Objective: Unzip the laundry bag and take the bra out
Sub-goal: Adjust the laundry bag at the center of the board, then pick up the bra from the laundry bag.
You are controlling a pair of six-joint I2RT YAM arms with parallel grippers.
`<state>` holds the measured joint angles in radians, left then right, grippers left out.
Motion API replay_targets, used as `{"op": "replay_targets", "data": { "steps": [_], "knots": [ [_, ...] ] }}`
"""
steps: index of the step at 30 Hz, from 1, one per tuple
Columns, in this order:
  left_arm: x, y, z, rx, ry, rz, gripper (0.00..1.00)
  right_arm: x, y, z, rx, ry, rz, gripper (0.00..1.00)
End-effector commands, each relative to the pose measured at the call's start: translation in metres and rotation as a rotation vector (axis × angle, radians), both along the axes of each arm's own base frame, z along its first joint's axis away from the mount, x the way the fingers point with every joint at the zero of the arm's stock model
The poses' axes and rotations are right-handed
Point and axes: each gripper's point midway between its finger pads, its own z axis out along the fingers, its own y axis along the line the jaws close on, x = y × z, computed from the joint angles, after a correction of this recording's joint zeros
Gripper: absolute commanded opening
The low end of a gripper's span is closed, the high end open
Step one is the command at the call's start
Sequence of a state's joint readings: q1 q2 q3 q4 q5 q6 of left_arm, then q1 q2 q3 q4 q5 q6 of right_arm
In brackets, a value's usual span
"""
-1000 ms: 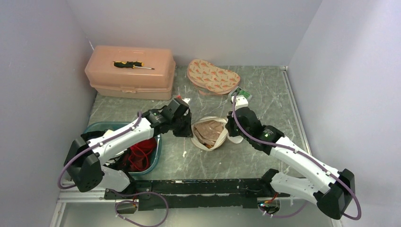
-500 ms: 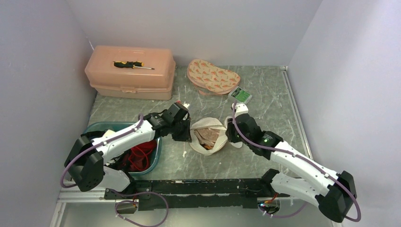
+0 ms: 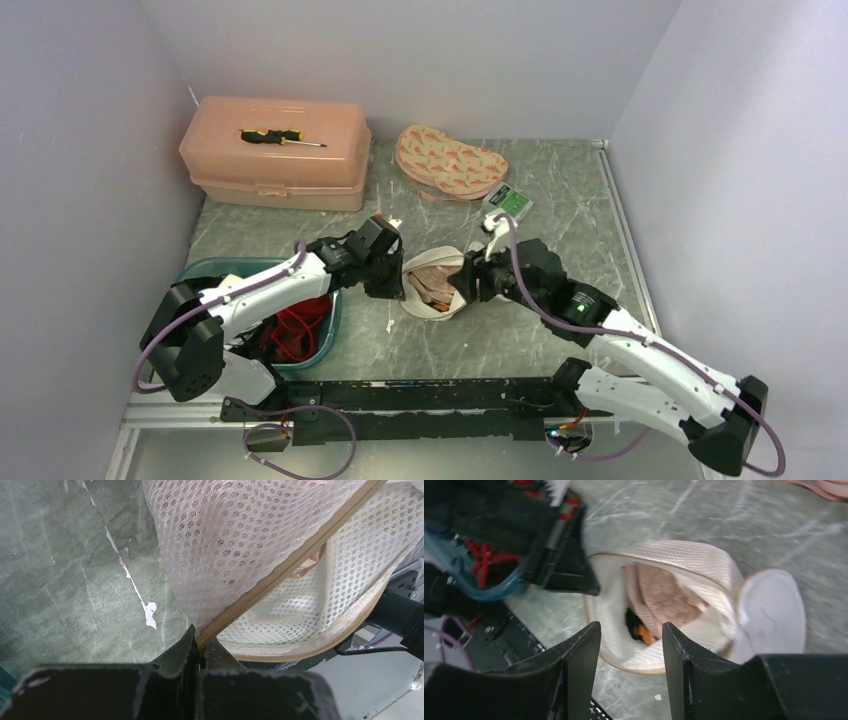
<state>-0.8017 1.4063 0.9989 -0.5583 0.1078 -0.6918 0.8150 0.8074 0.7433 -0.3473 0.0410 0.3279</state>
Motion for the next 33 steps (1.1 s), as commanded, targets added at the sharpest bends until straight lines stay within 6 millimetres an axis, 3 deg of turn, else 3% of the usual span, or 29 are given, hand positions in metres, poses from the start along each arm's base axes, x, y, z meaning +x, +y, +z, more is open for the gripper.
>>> {"op": "replay_targets", "data": {
  "steps": [1,5,10,25,33],
  "knots": [
    [0.006,0.001,0.001,0.007,-0.029,0.005,0.03,-0.007,0.050,0.017,0.008,-0.081,0.177,0.54],
    [0.002,0.009,-0.005,0.031,-0.025,0.015,0.02,0.005,0.075,-0.010,-0.045,-0.081,0.180,0.61],
    [0.000,0.016,-0.007,0.044,-0.030,0.027,0.03,0.023,0.086,-0.041,-0.112,-0.075,0.152,0.67],
    [0.006,0.012,-0.003,0.043,-0.050,0.019,0.03,0.038,0.084,-0.101,-0.256,-0.052,0.130,0.65],
    [0.002,0.009,-0.010,0.032,-0.026,0.022,0.03,0.042,0.084,-0.116,-0.264,-0.044,0.106,0.58]
  ]
}}
